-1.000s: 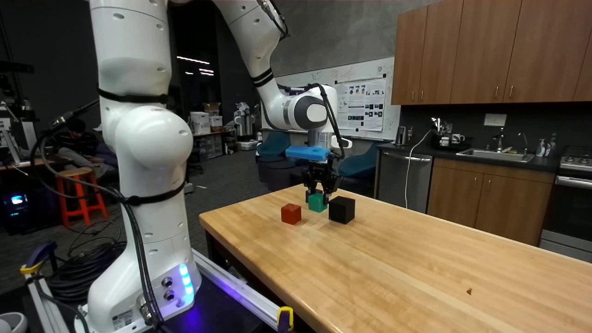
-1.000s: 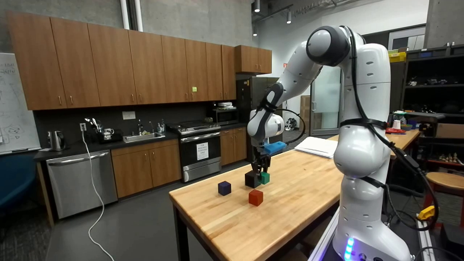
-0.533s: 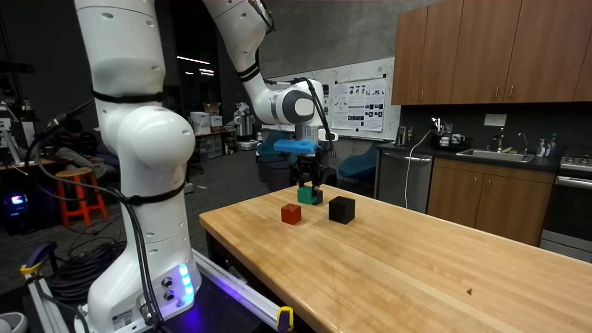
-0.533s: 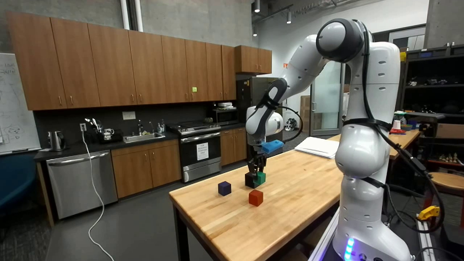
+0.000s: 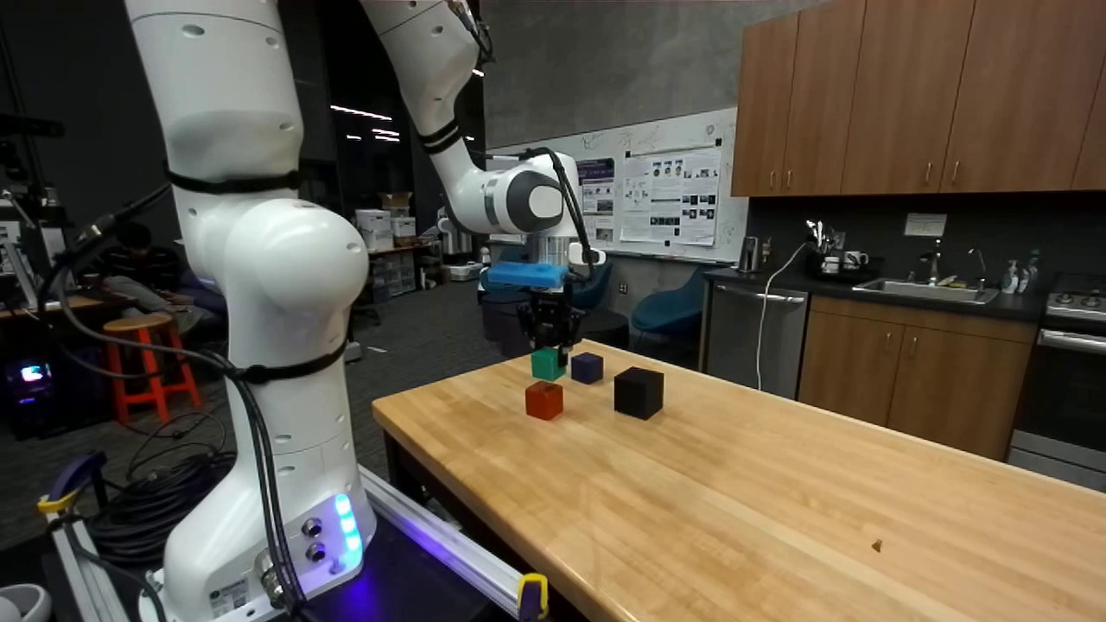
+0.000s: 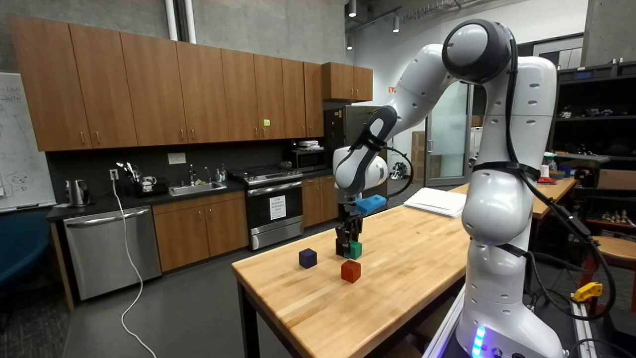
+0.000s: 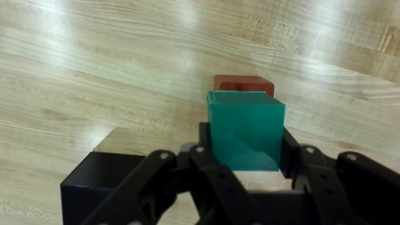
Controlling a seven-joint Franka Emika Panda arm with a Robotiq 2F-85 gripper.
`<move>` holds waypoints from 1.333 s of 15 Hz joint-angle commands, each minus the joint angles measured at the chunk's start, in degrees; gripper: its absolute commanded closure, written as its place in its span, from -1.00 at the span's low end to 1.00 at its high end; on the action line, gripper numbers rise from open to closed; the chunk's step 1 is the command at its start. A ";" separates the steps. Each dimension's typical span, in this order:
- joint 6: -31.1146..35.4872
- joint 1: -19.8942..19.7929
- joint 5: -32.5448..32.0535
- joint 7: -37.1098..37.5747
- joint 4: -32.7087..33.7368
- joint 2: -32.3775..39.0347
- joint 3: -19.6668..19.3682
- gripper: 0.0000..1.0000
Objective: Remove the blue block from the top of the orange block and put the green block on top of the orange block.
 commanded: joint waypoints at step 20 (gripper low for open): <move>0.84 0.81 -0.49 1.82 -1.29 0.56 1.04 0.53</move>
